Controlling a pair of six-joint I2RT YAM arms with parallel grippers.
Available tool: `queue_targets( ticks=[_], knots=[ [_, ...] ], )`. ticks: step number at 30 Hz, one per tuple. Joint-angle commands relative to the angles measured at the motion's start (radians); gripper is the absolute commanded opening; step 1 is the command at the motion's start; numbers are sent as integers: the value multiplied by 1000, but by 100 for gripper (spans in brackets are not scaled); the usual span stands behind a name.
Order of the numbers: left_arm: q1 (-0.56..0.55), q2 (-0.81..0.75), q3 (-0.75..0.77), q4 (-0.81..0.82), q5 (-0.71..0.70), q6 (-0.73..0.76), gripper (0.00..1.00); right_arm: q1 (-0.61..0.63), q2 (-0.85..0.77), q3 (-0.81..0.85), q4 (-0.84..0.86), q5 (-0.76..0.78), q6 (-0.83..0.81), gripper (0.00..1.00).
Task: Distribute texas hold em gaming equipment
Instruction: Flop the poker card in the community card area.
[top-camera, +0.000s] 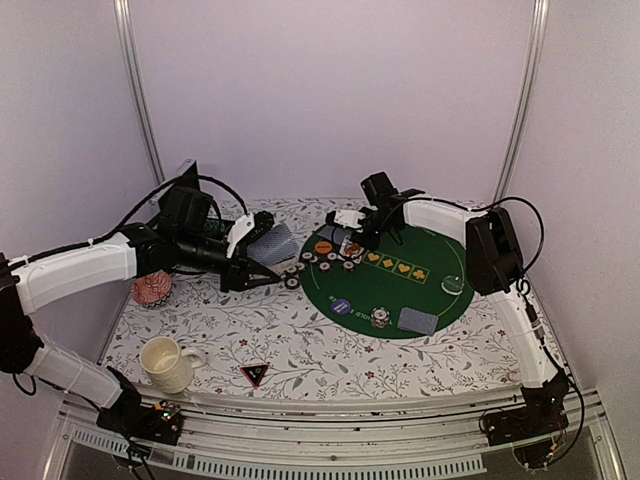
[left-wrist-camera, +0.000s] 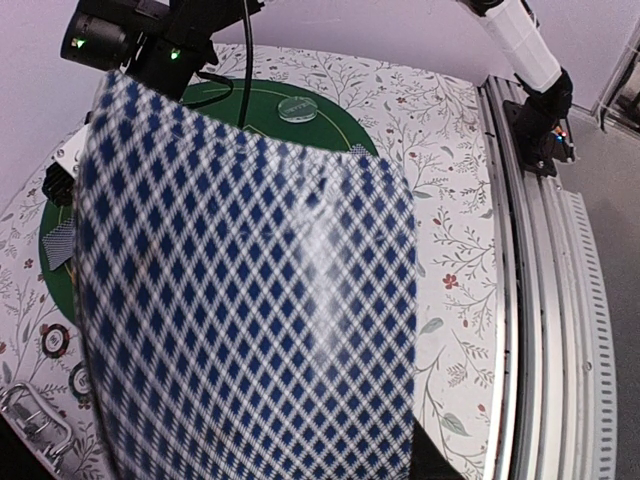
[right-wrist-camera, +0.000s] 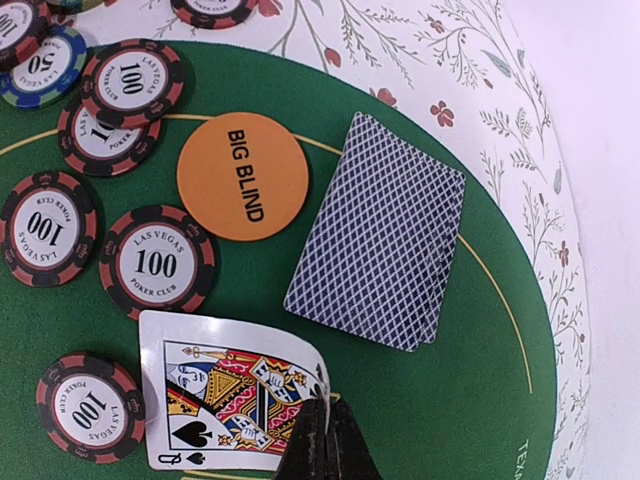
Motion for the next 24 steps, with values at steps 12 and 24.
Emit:
queue_targets(
  ticks=[12, 24],
  knots=[
    [3, -26, -4, 22, -3, 15, 19, 4, 32, -36, 28, 107, -72, 1],
    [3, -28, -6, 24, -4, 14, 19, 4, 43, -50, 36, 101, -76, 1]
  ],
)
